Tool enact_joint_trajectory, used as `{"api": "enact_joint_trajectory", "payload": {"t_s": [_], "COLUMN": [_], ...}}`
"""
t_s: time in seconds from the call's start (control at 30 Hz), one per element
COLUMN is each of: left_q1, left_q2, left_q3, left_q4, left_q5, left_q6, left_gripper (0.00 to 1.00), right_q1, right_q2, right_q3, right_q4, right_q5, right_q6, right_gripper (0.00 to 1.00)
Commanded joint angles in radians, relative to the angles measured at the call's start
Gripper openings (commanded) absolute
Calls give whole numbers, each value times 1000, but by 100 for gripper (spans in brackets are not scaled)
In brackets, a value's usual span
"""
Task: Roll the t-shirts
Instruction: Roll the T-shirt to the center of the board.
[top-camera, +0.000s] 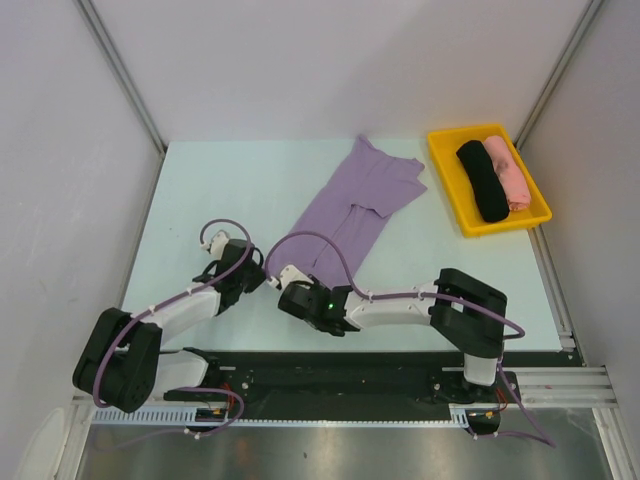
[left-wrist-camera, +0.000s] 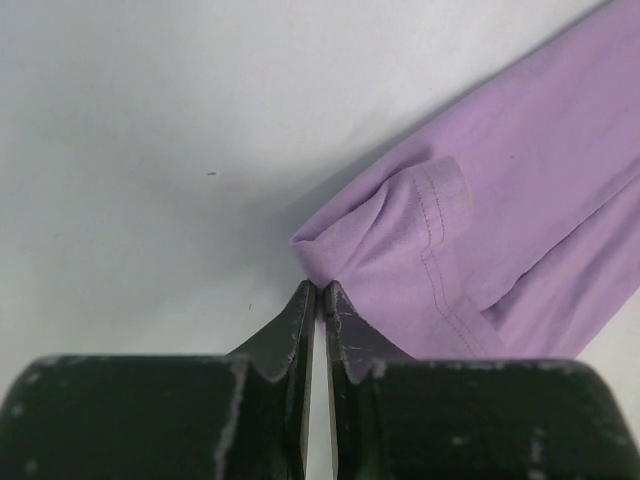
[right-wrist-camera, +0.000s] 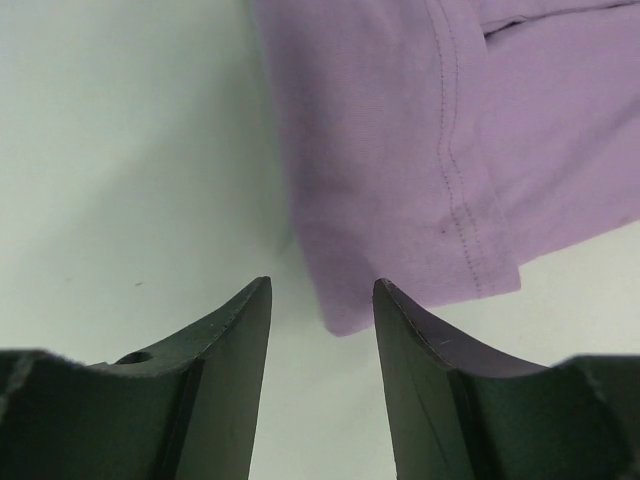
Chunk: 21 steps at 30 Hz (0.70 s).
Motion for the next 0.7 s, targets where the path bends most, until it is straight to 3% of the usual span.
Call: {"api": "enact_joint_trajectory", "payload": {"t_s": [0.0,0.3,0.5,0.67], "left_q1": [7,7,7,9], "left_q2": [1,13,19,-36], "left_q3": [43,57,72,75], "left_q4": [-15,-26,-54,-141], "left_q5": [-6,-11,-21,-55], "left_q6": [29,35,41,72], "left_gripper": [11,11,11,7], "right_q1": [4,-2,-17,-16], "right_q2": [31,37,-15,-93], "right_q3": [-14,-63,-80,-82], "right_q4": [-1,-12,18,-1], "right_q5": [62,75,3,-126], "right_q6": [-46,-36,-39,-27], "right_gripper": [51,43,19,10]}}
